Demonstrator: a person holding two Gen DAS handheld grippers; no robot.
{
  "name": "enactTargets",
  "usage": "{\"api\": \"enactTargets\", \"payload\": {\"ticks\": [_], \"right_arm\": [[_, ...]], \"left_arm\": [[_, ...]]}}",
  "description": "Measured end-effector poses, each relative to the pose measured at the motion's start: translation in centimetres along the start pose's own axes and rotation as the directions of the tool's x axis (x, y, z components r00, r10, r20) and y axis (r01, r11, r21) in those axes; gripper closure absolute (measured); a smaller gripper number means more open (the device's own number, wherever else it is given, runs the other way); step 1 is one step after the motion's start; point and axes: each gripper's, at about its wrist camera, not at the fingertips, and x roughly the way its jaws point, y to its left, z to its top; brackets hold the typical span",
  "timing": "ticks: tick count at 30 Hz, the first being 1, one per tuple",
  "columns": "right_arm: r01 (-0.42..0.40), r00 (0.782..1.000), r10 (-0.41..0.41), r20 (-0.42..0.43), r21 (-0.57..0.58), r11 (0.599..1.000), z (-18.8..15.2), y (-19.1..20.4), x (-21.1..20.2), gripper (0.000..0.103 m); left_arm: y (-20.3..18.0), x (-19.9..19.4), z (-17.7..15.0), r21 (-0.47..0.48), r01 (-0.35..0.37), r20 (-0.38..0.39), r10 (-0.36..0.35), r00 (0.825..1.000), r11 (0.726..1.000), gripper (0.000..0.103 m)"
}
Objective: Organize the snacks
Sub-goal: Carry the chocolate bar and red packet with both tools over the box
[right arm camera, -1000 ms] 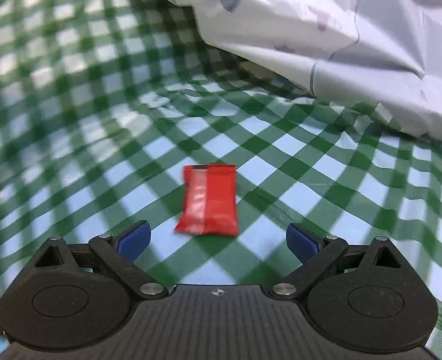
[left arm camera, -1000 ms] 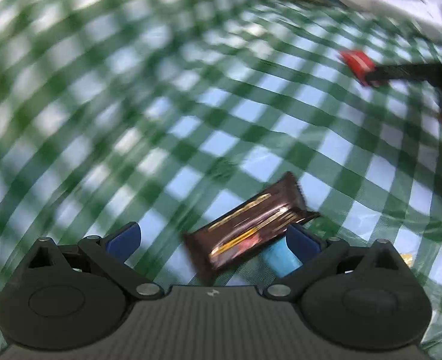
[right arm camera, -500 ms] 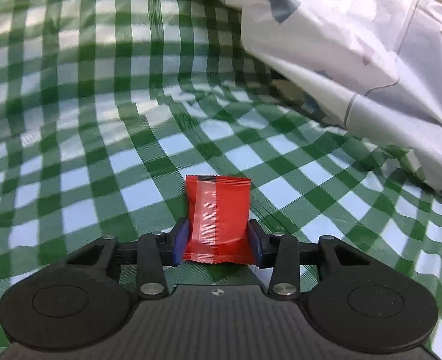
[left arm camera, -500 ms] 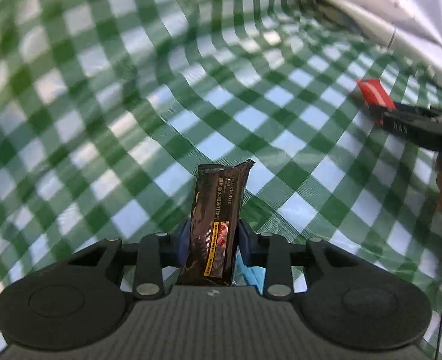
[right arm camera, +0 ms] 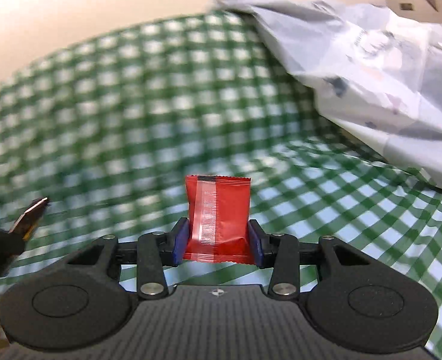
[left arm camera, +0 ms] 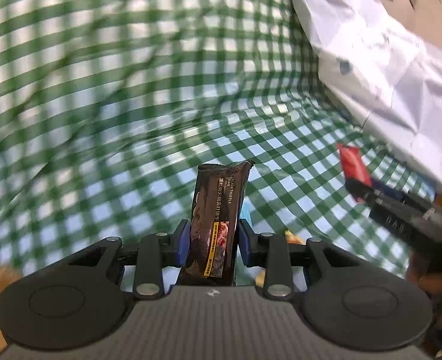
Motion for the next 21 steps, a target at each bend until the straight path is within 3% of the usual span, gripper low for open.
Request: {"api": "enactTargets", "payload": {"ticks": [6, 12, 21], "right_arm": [[-0.103, 0.994, 0.104, 0.014, -0.074, 0.992, -0.5, 7.3, -9.0, 0.059], [-0.226, 0.974, 0.226, -0.01, -0.113, 0.968, -2.4, 15.0, -18.3, 0.059], [-0.452, 0.891, 0.43, -0.146, -0.209, 0.867, -7.5, 25.2, -29.5, 0.059]], "left_arm": [[1.6, -11.5, -5.4, -0.07, -0.043, 0.043, 0.046, 0.998, 0.997, 0.066], [2.9, -21.9, -12.1, -0.154, -0.132, 0.078, 0.145, 0.986, 0.979, 0.066], [5.5, -32.7, -23.4, -0.249, -0.268, 0.067, 0.292, 0.954, 0.931, 0.066]]}}
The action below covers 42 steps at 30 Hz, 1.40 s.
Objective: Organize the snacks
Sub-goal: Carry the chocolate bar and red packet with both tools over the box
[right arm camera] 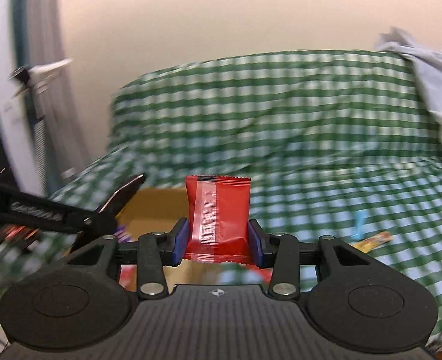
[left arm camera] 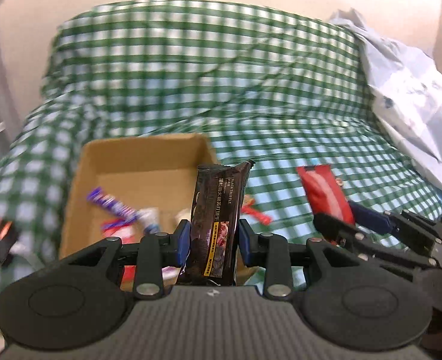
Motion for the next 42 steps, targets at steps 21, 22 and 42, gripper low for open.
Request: {"api": "enactTargets", "payload": {"ticks": [21, 22, 42], "right_arm": [[-0.034, 0.992, 0.016, -0.122, -0.147, 0.989, -2.3, 10.1, -1.7, 0.059], [-0.027, 0.992, 0.008, -0.127, -0.147, 0.989, -2.3, 10.1, -1.6, 0.059], [-0.015, 0.985, -0.011, -0.17, -0.153, 0.988, -2.3, 10.7, 0.3, 0.059]], "left_arm": [[6.8, -6.3, -6.9, -0.117, -0.039, 0.077, 0.048, 0.996, 0.992, 0.066], [7.0, -6.0, -6.9, -0.121, -0.037, 0.073, 0.046, 0.996, 0.992, 0.066], [8.5, -3.7, -7.0, -0.162, -0.055, 0.024, 0.059, 0.998, 0.985, 0.066]]}}
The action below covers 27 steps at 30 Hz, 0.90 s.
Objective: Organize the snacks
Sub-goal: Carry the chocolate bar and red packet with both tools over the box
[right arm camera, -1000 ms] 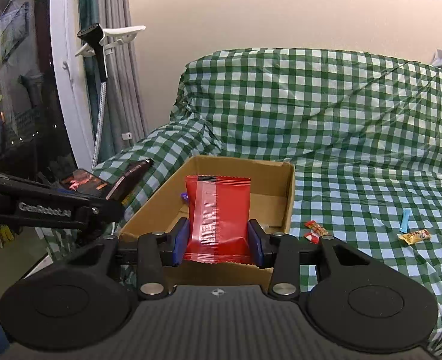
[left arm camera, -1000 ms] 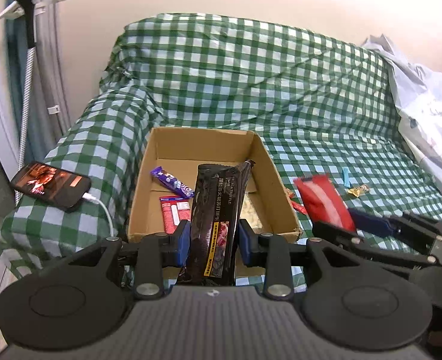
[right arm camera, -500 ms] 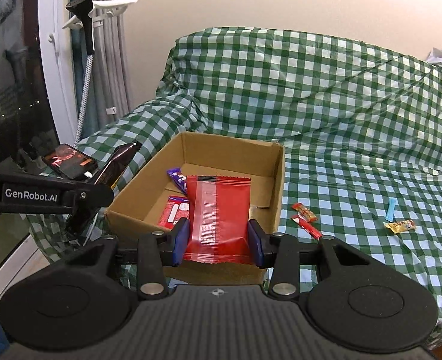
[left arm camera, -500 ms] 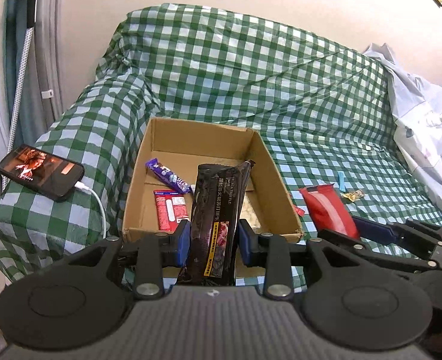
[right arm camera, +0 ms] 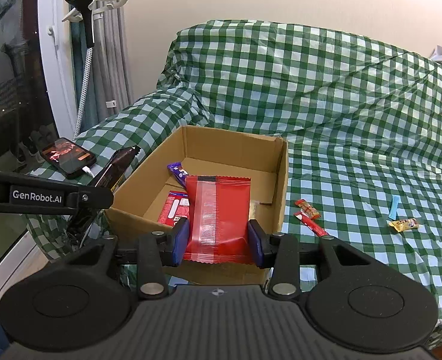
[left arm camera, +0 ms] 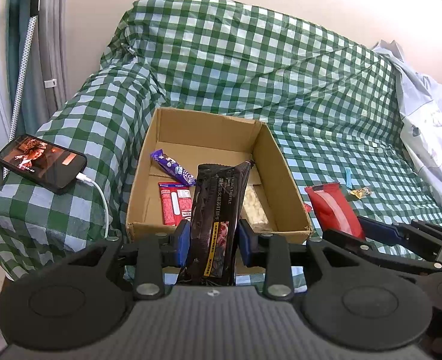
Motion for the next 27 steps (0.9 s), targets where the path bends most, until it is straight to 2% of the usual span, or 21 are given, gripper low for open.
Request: {"api": "enactTargets", "payload": {"ticks": [12, 27], "right_arm": [[0.007, 1.0, -0.006, -0.016, 0.01, 1.0, 0.0, -0.1, 1.2, 0.059], [0.019, 0.999, -0.019, -0.05, 0.01, 1.0, 1.7, -0.7, 5.3, 0.059]], "left_arm": [[0.3, 1.3, 1.1, -0.022, -0.001, -0.001, 0.001, 1.0, 1.0, 0.066], [1.3, 4.6, 4.0, -0.048, 0.001, 0.012, -0.001, 1.0, 0.999, 0.065]]}}
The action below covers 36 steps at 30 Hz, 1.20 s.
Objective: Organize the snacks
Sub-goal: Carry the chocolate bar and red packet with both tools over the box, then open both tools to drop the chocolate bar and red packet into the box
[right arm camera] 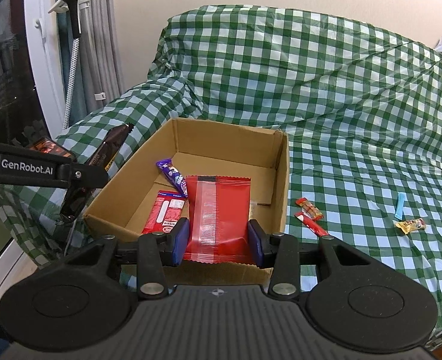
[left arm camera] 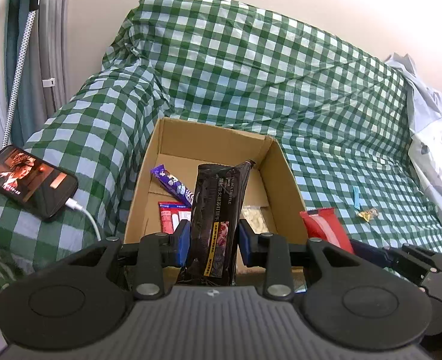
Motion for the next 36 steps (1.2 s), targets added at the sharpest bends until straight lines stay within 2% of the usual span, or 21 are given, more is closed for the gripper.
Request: {"api": "enactTargets", "payload": {"ticks": [7, 25, 36], "right_arm": [[0.0, 1.0, 0.0, -0.025, 0.002, 1.0, 0.8, -0.4, 3.0, 0.059], [0.0, 0.996, 0.002, -0.084, 0.029, 1.0, 2.3, -1.2, 11.2, 0.059], [0.0, 0.992, 0.005, -0.124, 0.04, 0.999, 2.6, -2.0, 14.7, 0.059]], "left_arm": [[0.2, 2.6, 1.3, 0.009, -0.004, 0.003, 0.004, 1.0, 1.0, 0.065], [2.0, 11.8, 2.8, 0.001, -0.049, -0.119, 0.048, 0.992, 0.999, 0.065], [2.3, 14.9, 2.7, 0.013, -0.068, -0.146, 0.069, 0.987, 0.998, 0.065]]}}
